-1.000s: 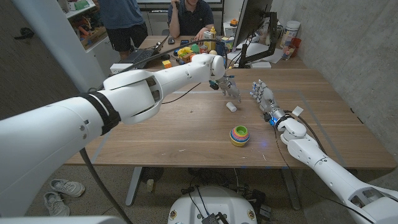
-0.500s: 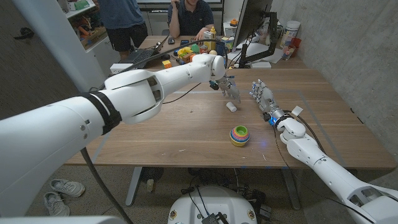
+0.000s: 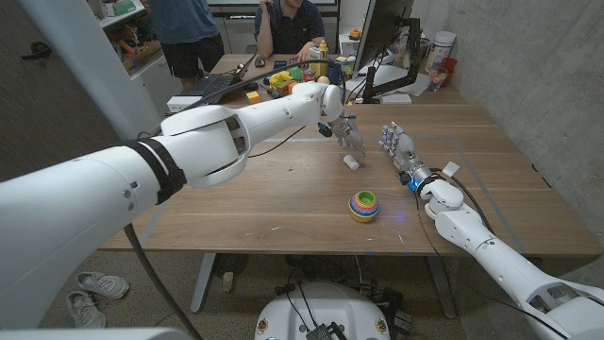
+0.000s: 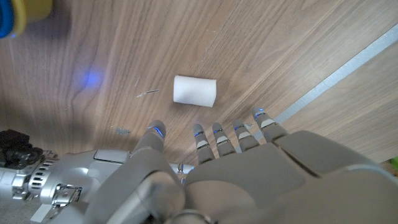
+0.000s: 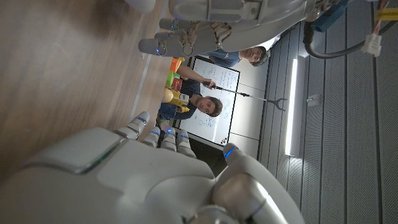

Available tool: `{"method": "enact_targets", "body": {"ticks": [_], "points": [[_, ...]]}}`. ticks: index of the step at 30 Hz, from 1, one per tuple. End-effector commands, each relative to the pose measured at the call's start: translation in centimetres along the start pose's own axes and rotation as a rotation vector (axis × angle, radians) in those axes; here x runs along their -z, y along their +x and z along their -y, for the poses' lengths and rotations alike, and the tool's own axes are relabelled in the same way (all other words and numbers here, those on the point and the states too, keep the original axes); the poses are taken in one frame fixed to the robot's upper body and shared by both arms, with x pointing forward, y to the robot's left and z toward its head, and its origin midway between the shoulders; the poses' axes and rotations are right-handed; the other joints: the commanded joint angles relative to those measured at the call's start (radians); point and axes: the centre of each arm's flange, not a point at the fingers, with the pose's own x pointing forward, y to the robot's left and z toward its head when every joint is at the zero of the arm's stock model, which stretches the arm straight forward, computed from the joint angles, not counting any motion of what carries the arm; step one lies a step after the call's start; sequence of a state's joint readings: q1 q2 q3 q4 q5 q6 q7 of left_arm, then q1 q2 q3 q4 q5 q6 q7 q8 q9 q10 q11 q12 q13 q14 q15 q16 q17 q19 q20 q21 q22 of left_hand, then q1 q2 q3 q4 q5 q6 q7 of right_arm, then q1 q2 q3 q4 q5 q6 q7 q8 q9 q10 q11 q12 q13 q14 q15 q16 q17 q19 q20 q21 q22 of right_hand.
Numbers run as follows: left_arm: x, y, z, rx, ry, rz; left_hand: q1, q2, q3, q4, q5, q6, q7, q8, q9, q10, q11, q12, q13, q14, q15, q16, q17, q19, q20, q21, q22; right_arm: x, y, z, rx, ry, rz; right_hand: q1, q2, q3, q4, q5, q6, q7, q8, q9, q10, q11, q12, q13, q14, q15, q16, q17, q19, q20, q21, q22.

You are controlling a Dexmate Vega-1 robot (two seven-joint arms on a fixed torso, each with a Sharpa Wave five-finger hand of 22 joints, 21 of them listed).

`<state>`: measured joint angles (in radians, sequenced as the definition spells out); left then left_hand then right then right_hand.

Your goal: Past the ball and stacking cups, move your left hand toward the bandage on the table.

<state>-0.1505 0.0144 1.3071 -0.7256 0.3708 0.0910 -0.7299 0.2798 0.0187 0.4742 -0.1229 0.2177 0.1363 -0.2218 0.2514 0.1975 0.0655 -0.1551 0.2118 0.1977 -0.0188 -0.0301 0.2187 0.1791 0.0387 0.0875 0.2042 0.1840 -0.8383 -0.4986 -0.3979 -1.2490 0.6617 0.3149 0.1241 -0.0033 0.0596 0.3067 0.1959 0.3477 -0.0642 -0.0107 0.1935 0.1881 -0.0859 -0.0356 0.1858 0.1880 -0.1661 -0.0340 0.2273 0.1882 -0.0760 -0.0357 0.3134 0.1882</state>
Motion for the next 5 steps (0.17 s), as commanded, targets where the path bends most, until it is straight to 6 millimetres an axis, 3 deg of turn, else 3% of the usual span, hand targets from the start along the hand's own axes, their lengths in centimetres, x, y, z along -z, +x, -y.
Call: {"method": "enact_targets", "body": {"ticks": [1, 5], "points": [[-0.12, 0.1, 0.02, -0.002, 0.008, -0.002, 0.01, 0.001, 0.003, -0.005, -0.007, 0.006, -0.001, 0.002, 0.005, 0.007, -0.003, -0.001, 0.004, 0.005, -0.057, -0.004, 0.004, -0.001, -0.002, -0.003, 0.002, 0.08, -0.07, 0.08, 0.002, 0.003, 0.001, 0.001, 0.13, -0.001, 0.0, 0.004, 0.002, 0.001, -0.001, 0.002, 0.001, -0.001, 0.005, 0.002, -0.017, -0.066, 0.002, 0.003, 0.006, -0.096, -0.005, 0.005], [-0.17, 0.11, 0.02, -0.002, 0.011, -0.003, 0.01, 0.002, 0.003, -0.005, -0.007, 0.007, -0.001, 0.001, 0.005, 0.008, -0.002, -0.001, 0.004, 0.005, -0.057, -0.004, 0.004, -0.002, -0.003, -0.004, 0.002, 0.12, -0.12, 0.15, 0.003, 0.004, 0.001, 0.001, 0.13, -0.001, 0.0, 0.004, 0.002, 0.0, -0.001, 0.002, 0.0, -0.002, 0.005, 0.002, -0.017, -0.066, 0.002, 0.003, 0.006, -0.096, -0.005, 0.005]]}}
